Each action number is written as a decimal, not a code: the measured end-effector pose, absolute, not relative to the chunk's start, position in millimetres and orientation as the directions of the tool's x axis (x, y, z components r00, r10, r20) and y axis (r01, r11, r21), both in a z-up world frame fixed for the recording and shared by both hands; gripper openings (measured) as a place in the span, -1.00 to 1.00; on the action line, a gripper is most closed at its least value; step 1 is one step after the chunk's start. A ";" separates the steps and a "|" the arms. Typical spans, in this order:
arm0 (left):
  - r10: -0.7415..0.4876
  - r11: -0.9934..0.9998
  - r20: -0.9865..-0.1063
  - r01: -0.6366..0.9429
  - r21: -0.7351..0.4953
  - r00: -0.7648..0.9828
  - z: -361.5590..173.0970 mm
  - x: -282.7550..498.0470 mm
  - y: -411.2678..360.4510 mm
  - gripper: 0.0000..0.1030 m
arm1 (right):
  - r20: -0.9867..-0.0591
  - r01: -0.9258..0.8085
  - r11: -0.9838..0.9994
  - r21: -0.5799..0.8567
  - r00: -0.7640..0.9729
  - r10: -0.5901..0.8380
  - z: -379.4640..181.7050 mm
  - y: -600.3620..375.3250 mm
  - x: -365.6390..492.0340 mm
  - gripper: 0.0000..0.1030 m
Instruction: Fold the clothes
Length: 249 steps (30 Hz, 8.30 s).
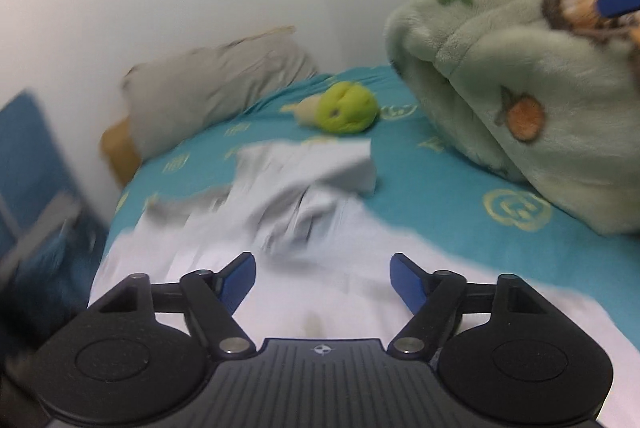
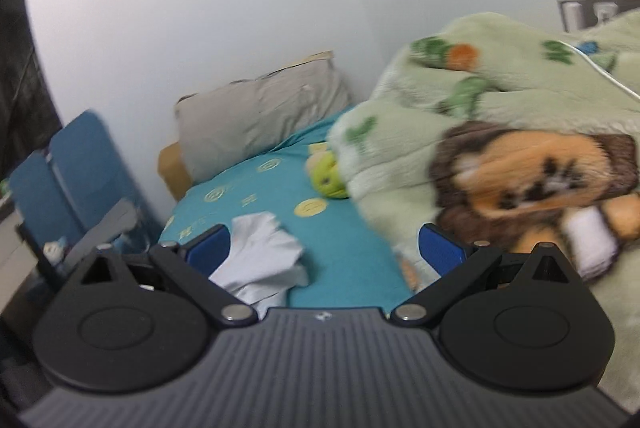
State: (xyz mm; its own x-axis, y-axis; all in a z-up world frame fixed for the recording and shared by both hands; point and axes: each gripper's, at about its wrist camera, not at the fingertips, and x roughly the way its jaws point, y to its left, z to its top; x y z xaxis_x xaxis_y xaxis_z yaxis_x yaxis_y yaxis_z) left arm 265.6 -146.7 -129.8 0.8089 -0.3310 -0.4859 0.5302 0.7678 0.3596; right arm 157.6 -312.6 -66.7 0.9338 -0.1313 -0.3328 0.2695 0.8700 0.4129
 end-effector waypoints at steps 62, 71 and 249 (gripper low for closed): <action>-0.102 0.909 -0.682 -0.210 -0.360 0.724 -155.1 473.5 39.8 -0.90 | -0.361 0.149 0.982 0.118 0.928 -0.098 -103.3 -248.3 193.7 0.99; -0.150 0.976 -0.659 0.002 -0.220 0.737 -112.8 415.4 9.7 -0.28 | -0.367 0.047 0.975 0.217 0.930 0.037 -102.4 -248.7 194.9 0.99; -0.405 0.891 -0.512 0.199 -0.409 0.758 -13.5 140.1 -2.6 0.62 | -0.383 0.124 0.924 0.361 0.924 0.025 -50.6 -251.1 96.9 0.91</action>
